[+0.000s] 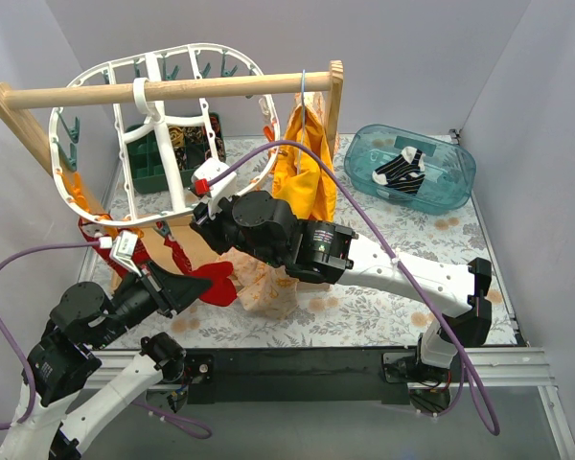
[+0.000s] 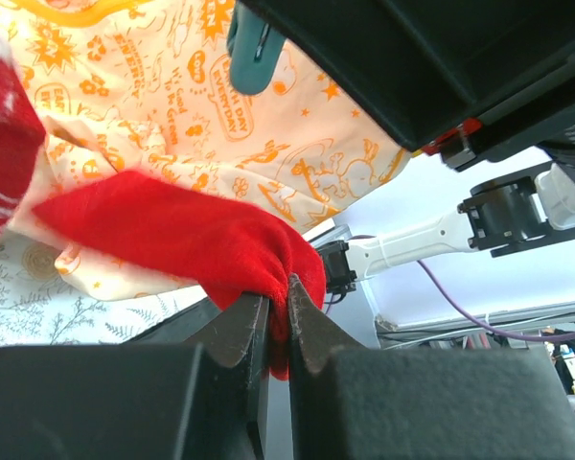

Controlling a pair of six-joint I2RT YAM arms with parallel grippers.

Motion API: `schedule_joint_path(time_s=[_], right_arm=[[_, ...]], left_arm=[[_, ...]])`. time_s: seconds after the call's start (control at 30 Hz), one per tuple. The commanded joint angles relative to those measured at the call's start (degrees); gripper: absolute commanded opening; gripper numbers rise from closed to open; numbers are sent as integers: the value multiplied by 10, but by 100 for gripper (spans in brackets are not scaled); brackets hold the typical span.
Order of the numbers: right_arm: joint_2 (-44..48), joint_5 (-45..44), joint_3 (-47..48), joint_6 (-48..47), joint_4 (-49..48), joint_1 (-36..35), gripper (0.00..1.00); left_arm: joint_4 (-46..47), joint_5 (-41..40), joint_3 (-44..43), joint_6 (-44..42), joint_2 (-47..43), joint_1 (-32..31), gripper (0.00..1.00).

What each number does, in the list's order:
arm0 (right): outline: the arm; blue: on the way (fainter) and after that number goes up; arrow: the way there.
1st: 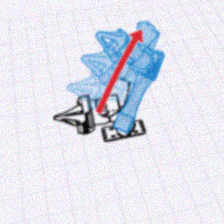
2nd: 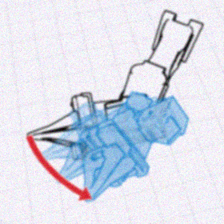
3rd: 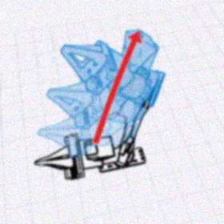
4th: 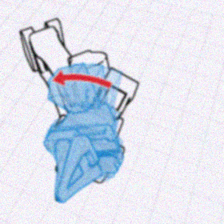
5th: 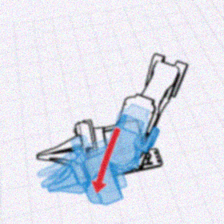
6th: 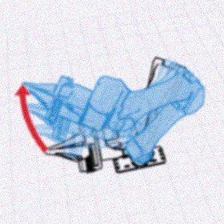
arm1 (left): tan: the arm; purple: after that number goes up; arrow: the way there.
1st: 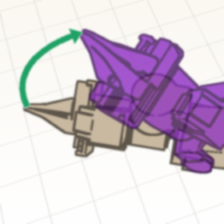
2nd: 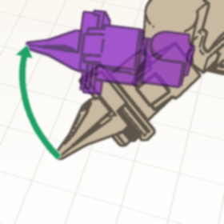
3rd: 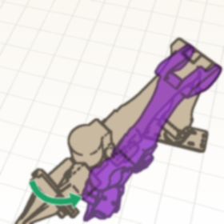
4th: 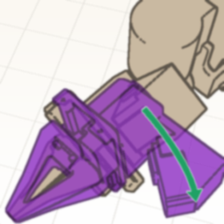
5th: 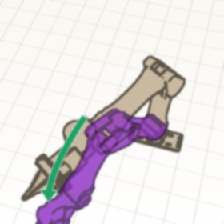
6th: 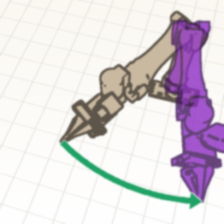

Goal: Remove the socks clipped to the hanger

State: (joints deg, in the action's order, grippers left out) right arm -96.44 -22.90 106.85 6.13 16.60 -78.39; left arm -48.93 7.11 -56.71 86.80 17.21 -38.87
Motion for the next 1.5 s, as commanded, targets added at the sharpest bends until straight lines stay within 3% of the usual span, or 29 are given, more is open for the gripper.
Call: schedule_joint_path(time_s=[0.0,0.23,0.33,0.37,0.47,0.77,1.13,1.47], right_arm=[[13,-20,6,-6,-18,0,1],[20,-17,0,-13,-18,0,1],[22,-4,-7,-17,-17,-1,29],[27,1,-11,-16,-18,0,44],[46,40,-36,-10,-18,0,64],[128,89,-117,8,-17,1,95],[216,209,-218,-5,-18,0,98],[210,337,-263,3,-65,-1,98]], left_arm=[[-27,-7,1,2,-2,-2,0],[-50,-32,-2,21,-8,-2,0],[-39,-32,-5,15,3,-2,0],[-35,-32,-8,12,5,-2,0],[-32,-30,-17,4,15,-2,0],[-19,-25,-10,-4,18,-2,0],[21,24,-13,-8,13,-2,0],[93,84,9,9,-7,-2,0]])
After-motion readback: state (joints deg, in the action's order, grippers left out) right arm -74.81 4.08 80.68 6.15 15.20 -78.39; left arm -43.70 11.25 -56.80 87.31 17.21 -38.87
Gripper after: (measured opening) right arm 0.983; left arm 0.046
